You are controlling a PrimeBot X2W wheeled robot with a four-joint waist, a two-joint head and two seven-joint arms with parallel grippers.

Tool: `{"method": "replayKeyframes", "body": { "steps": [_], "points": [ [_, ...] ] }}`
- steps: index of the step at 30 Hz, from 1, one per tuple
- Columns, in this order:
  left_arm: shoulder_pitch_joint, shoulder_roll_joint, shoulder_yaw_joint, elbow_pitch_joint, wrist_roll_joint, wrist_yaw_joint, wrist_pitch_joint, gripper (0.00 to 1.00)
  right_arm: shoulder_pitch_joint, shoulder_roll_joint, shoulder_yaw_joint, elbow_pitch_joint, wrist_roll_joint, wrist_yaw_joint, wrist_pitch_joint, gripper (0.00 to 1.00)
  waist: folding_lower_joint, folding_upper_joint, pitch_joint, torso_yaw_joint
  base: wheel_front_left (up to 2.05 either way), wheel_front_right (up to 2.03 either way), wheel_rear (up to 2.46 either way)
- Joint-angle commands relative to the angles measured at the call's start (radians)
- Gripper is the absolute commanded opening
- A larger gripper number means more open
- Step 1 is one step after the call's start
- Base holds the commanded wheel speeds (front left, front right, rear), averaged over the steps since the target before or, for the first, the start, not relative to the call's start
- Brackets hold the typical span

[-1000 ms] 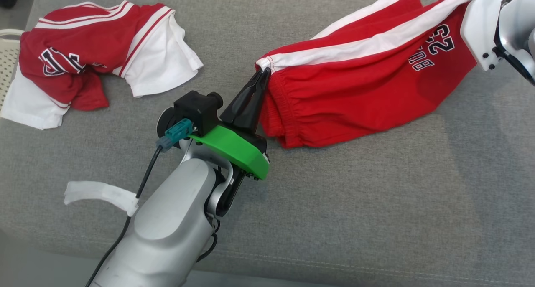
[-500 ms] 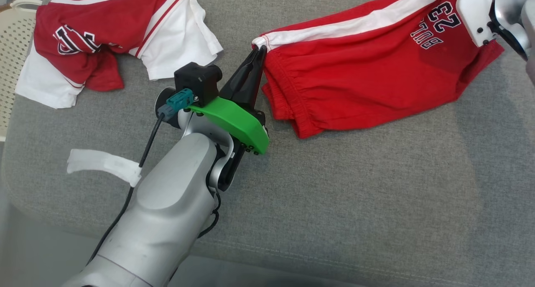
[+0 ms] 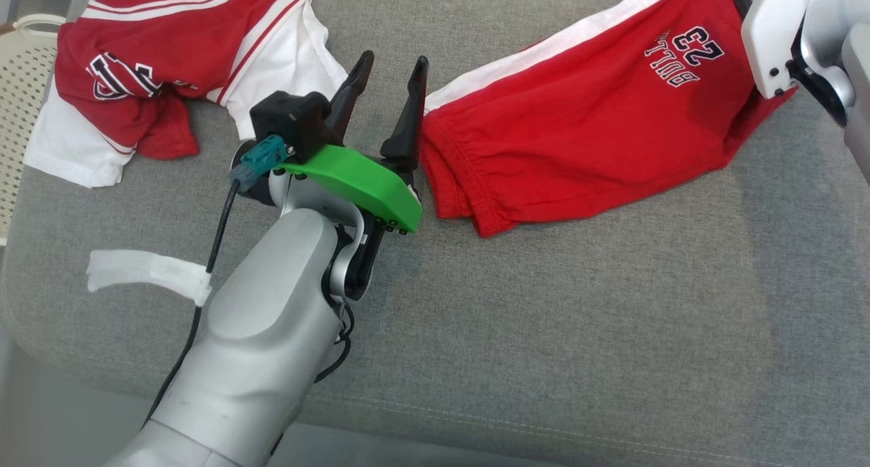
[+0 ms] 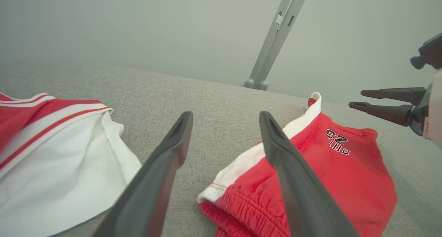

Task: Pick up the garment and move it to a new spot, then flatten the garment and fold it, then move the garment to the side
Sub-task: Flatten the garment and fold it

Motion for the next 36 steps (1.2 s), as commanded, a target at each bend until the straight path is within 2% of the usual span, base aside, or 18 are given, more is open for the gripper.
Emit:
{"method": "replayKeyframes", "body": {
  "steps": [1, 6, 10, 21, 28, 36],
  "points": [
    [0.029, 0.012, 0.02, -0.021, 0.03, 0.015, -0.003, 1.0, 0.023, -0.007, -0.006, 0.008, 0.008, -0.002, -0.018, 1.0, -0.0001, 0.0, -0.036, -0.008, 0.0, 0.0, 0.0],
    [0.175, 0.027, 0.122, -0.164, 0.126, 0.04, -0.002, 1.0, 0.1, 0.008, -0.075, 0.054, 0.063, -0.002, -0.094, 1.0, -0.0001, 0.0, -0.108, -0.014, 0.0, 0.0, 0.0],
    [0.318, 0.035, 0.185, -0.263, 0.197, 0.041, -0.002, 1.0, 0.164, 0.046, -0.181, 0.128, 0.124, -0.002, -0.17, 1.0, -0.0001, 0.0, -0.169, -0.011, 0.0, 0.0, 0.0],
    [0.687, 0.01, 0.37, -0.511, 0.349, 0.056, -0.002, 1.0, 0.316, 0.106, -0.322, 0.274, 0.196, -0.002, -0.339, 1.0, -0.0001, 0.0, -0.281, 0.017, 0.0, 0.0, 0.0],
    [0.842, 0.004, 0.374, -0.571, 0.448, 0.015, -0.002, 1.0, 0.369, 0.089, -0.379, 0.315, 0.185, -0.002, -0.393, 1.0, -0.0001, 0.0, -0.274, 0.062, 0.0, 0.0, 0.0],
    [0.871, 0.0, 0.357, -0.595, 0.494, -0.018, -0.002, 1.0, 0.349, 0.043, -0.457, 0.321, 0.145, -0.002, -0.394, 1.0, -0.0001, 0.0, -0.214, 0.11, 0.0, 0.0, 0.0]
  ]
}}
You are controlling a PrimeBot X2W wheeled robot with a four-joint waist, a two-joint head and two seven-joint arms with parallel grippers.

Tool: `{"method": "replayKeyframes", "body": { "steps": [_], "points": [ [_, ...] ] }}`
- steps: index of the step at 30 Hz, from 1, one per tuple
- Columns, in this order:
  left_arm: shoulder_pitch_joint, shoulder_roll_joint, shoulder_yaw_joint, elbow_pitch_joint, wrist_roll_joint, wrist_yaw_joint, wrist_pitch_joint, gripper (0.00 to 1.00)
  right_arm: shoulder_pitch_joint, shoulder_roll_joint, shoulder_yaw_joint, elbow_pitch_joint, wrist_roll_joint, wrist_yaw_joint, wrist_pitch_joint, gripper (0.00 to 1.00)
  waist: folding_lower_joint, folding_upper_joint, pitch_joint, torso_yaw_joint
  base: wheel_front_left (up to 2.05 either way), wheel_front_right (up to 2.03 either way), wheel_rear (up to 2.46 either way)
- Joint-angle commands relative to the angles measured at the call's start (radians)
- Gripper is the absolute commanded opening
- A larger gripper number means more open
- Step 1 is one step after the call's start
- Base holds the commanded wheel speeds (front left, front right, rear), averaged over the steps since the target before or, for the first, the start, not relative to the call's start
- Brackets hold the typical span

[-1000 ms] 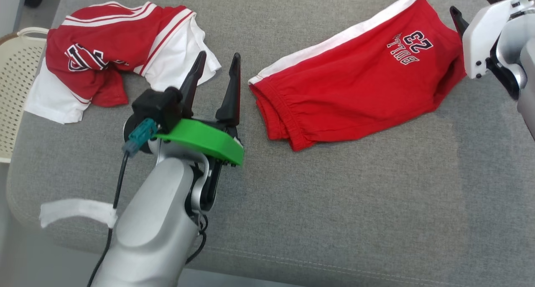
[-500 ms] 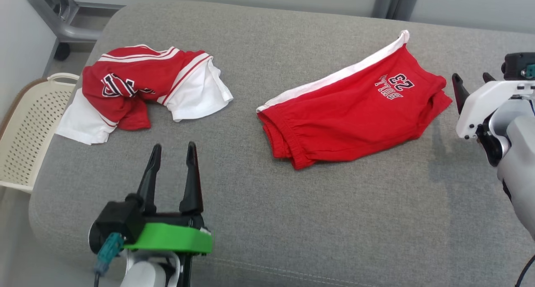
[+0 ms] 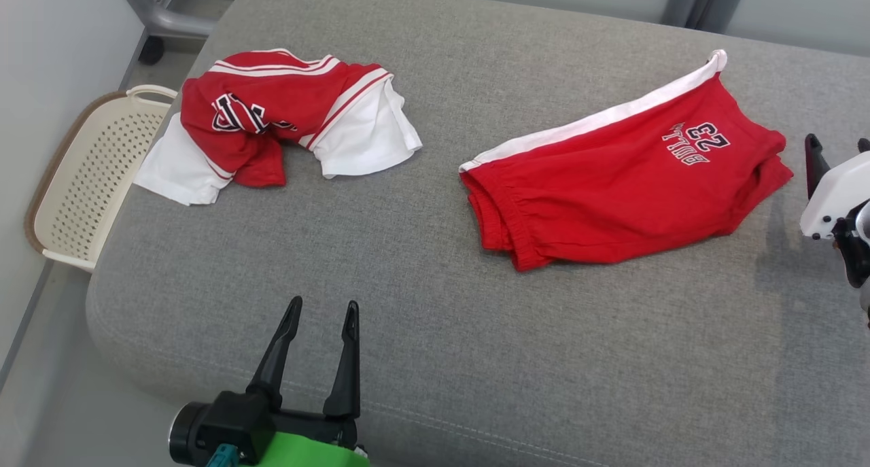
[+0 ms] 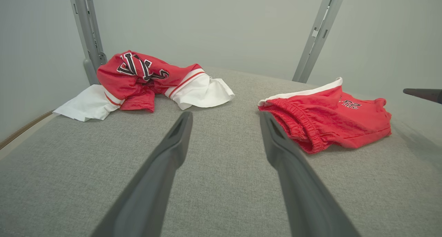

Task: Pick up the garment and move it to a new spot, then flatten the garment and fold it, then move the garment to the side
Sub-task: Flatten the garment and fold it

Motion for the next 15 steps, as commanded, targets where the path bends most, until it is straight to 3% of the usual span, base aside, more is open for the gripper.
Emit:
{"method": "replayKeyframes", "body": {
  "steps": [1, 15],
  "points": [
    [-0.004, 0.0, -0.001, -0.005, 0.004, -0.003, 0.0, 1.0, -0.004, -0.006, -0.006, 0.003, -0.009, -0.001, 0.004, 1.0, 0.0, -0.0001, 0.031, 0.028, 0.0, 0.0, 0.0],
    [-0.053, -0.002, -0.058, -0.031, -0.017, 0.007, 0.0, 1.0, -0.024, -0.014, -0.164, 0.003, -0.191, -0.001, 0.096, 1.0, 0.0, -0.0001, 0.135, 0.072, 0.0, 0.0, 0.0]
  ]
}}
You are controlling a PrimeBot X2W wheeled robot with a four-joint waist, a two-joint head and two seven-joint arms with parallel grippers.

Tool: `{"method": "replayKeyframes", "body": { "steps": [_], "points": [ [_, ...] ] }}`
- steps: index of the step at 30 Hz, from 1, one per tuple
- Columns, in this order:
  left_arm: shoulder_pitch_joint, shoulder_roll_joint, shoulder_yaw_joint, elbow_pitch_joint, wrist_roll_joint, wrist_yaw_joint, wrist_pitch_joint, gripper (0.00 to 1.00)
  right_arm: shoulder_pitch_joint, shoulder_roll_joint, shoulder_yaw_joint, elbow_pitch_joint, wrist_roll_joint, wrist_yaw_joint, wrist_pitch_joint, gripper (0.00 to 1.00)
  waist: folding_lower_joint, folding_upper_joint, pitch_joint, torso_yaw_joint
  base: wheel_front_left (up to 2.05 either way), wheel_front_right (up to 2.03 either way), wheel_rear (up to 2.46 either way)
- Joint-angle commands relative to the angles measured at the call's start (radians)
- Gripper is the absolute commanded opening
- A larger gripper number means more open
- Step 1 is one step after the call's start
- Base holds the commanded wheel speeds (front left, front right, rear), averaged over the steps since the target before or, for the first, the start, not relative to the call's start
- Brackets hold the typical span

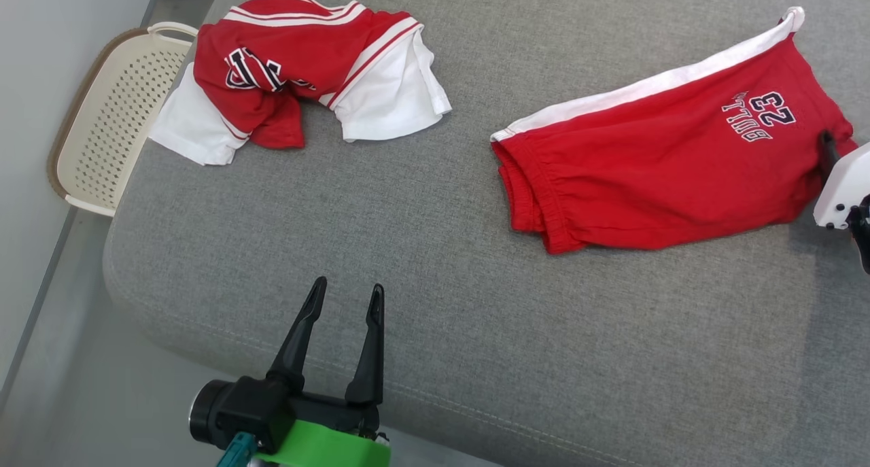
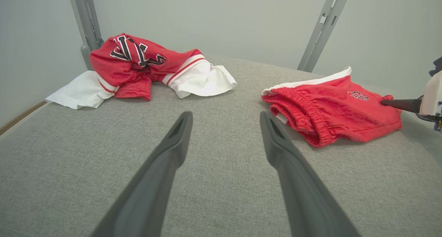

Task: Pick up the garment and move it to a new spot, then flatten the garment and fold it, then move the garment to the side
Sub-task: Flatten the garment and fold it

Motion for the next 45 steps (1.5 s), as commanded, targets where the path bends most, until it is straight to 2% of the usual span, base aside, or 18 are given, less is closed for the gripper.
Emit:
{"method": "replayKeyframes", "body": {
  "steps": [1, 5, 6, 8, 9, 27, 33, 45],
  "points": [
    [-0.018, -0.002, -0.002, 0.001, -0.008, 0.003, 0.0, 1.0, 0.008, -0.003, -0.012, 0.002, -0.01, -0.001, 0.006, 1.0, 0.0, 0.0, 0.014, 0.008, 0.0, 0.0, 0.0],
    [-0.031, -0.001, -0.015, 0.011, -0.015, 0.008, 0.0, 1.0, 0.037, 0.011, -0.081, 0.006, -0.067, -0.002, 0.067, 0.99, 0.0, 0.0, 0.022, 0.005, 0.0, 0.0, 0.0],
    [-0.035, -0.001, -0.016, 0.014, -0.017, 0.008, 0.0, 1.0, 0.042, 0.014, -0.098, 0.007, -0.078, -0.002, 0.081, 0.75, 0.0, 0.0, 0.023, 0.004, 0.0, 0.0, 0.0],
    [-0.041, -0.001, -0.019, 0.024, -0.021, 0.008, 0.0, 1.0, 0.052, 0.034, -0.14, 0.011, -0.122, -0.002, 0.105, 0.13, 0.0, 0.0, 0.023, -0.002, 0.0, 0.0, 0.0],
    [-0.044, -0.001, -0.019, 0.027, -0.02, 0.007, 0.0, 1.0, 0.056, 0.04, -0.153, 0.011, -0.136, -0.002, 0.107, 0.0, 0.0, 0.0, 0.021, -0.004, 0.0, 0.0, 0.0],
    [-0.023, -0.001, -0.004, 0.082, -0.012, -0.003, 0.0, 1.0, 0.19, 0.174, -0.39, 0.01, -0.229, -0.002, -0.033, 0.0, 0.0, 0.0, -0.089, -0.084, 0.0, 0.0, 0.0],
    [-0.001, -0.001, -0.004, 0.116, -0.01, -0.008, 0.0, 1.0, 0.222, 0.227, -0.424, 0.009, -0.222, -0.002, -0.069, 0.0, 0.0, 0.0, -0.123, -0.111, 0.0, 0.0, 0.0],
    [0.012, 0.005, 0.004, 0.217, -0.015, -0.005, 0.0, 1.0, 0.303, 0.254, -0.46, -0.006, -0.258, -0.002, -0.13, 0.0, 0.0, 0.0, -0.201, -0.157, 0.0, 0.0, 0.0]
  ]
}}
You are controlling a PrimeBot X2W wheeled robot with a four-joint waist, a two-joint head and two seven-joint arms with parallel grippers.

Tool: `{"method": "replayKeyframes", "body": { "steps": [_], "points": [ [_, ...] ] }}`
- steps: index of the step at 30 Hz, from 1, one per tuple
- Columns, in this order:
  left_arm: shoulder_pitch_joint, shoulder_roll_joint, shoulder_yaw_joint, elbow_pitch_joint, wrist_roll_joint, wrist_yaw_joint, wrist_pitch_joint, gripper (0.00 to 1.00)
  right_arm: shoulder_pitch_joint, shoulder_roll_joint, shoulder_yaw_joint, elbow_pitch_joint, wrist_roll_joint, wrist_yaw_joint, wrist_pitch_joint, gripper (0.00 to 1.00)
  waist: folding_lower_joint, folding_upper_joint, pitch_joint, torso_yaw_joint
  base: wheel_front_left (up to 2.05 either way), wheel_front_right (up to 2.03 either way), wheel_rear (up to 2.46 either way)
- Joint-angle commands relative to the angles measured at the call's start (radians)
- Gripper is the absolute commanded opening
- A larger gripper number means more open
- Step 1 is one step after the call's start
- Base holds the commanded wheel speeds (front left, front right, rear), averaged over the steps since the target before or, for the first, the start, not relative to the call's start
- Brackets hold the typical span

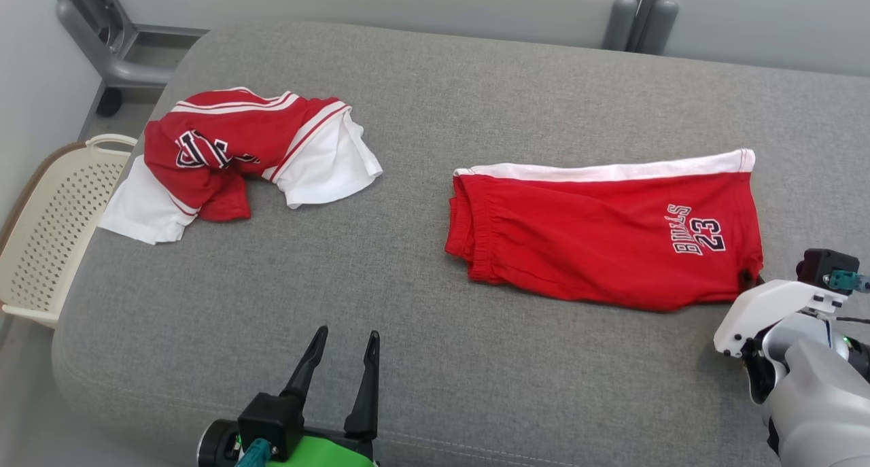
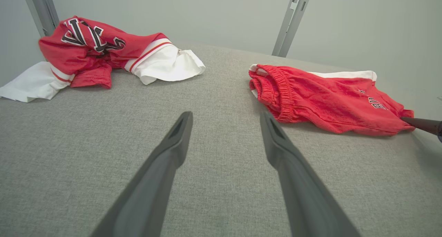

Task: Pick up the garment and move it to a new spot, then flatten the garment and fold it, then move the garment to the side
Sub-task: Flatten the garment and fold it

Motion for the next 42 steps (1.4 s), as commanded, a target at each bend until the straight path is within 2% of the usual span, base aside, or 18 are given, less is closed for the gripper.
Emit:
{"method": "replayKeyframes", "body": {
  "steps": [1, 3, 4, 5, 12, 16, 20, 26, 27, 33, 42],
  "points": [
    [0.014, 0.006, 0.004, 0.005, -0.003, 0.004, 0.0, 1.0, 0.028, -0.001, -0.006, 0.003, -0.008, -0.002, -0.004, 0.0, 0.0, -0.0001, -0.022, -0.013, 0.0, 0.0, 0.0],
    [0.017, 0.009, 0.006, 0.008, -0.006, 0.006, 0.0, 1.0, 0.042, 0.007, -0.017, 0.003, -0.011, -0.002, -0.005, 0.0, 0.0, -0.0001, -0.032, -0.019, 0.0, 0.0, 0.0],
    [0.018, 0.01, 0.007, 0.01, -0.007, 0.006, 0.0, 1.0, 0.045, 0.016, -0.019, 0.003, -0.012, -0.002, -0.003, 0.12, 0.0, -0.0001, -0.035, -0.022, 0.0, 0.0, 0.0],
    [0.019, 0.011, 0.007, 0.011, -0.008, 0.006, 0.0, 1.0, 0.049, 0.021, -0.019, 0.001, -0.016, -0.002, -0.001, 1.0, 0.0, -0.0001, -0.038, -0.024, 0.0, 0.0, 0.0],
    [0.028, 0.018, 0.016, 0.032, -0.018, 0.018, 0.005, 1.0, 0.083, 0.025, -0.025, -0.05, -0.056, -0.002, -0.024, 1.0, 0.0, -0.0001, -0.075, -0.041, 0.0, 0.0, 0.0],
    [0.037, 0.02, 0.043, 0.048, -0.047, 0.036, 0.019, 1.0, 0.117, 0.063, -0.011, -0.125, -0.057, -0.002, -0.038, 1.0, 0.0, -0.0001, -0.11, -0.06, 0.0, 0.0, 0.0],
    [0.041, 0.026, 0.085, 0.06, -0.074, 0.059, 0.02, 1.0, 0.177, 0.096, 0.043, -0.233, -0.038, -0.002, -0.043, 1.0, 0.0, -0.0001, -0.152, -0.087, 0.0, 0.0, 0.0],
    [0.004, 0.043, 0.138, 0.077, -0.09, 0.081, 0.007, 1.0, 0.31, 0.122, 0.174, -0.468, 0.038, -0.002, -0.042, 1.0, 0.0, -0.0001, -0.19, -0.129, 0.0, 0.0, 0.0],
    [0.004, 0.043, 0.138, 0.077, -0.09, 0.081, 0.007, 1.0, 0.31, 0.122, 0.174, -0.468, 0.038, -0.002, -0.042, 1.0, 0.0, -0.0001, -0.19, -0.129, 0.0, 0.0, 0.0],
    [-0.032, 0.072, 0.158, 0.107, -0.081, 0.058, 0.002, 1.0, 0.43, 0.126, 0.287, -0.655, 0.081, -0.002, -0.042, 1.0, 0.0, -0.0001, -0.217, -0.173, 0.0, 0.0, 0.0],
    [-0.005, 0.077, 0.204, 0.08, -0.139, 0.012, 0.002, 1.0, 0.551, 0.131, 0.333, -0.852, 0.123, -0.002, 0.011, 1.0, 0.0, -0.0001, -0.242, -0.231, 0.0, 0.0, 0.0]
  ]
}}
